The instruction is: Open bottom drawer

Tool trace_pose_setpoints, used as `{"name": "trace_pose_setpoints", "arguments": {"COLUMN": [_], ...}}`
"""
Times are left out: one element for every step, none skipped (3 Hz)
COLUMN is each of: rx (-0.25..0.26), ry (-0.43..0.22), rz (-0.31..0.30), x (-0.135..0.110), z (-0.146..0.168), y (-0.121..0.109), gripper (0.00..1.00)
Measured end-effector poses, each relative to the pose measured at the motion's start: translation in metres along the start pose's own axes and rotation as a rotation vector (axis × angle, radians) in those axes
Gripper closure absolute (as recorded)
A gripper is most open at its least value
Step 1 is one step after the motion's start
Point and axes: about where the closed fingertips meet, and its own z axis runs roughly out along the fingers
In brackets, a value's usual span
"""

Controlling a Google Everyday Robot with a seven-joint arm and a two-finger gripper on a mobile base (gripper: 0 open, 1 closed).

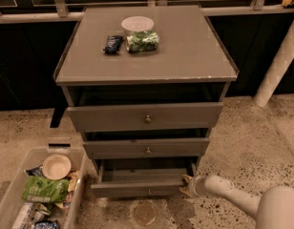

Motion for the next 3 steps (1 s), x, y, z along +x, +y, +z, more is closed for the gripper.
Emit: {"name": "trace_pose_setpoints", "arguments": {"rx": [0.004,0.004,0.010], "ry": [-0.002,-0.002,-0.004], "rz": [0.006,0.006,0.012], "x": [0.003,0.001,0.005], "z": [-0.001,-0.004,-0.004], "y": [0.008,0.007,0.019], "gripper": [1.00,1.00,1.00]}}
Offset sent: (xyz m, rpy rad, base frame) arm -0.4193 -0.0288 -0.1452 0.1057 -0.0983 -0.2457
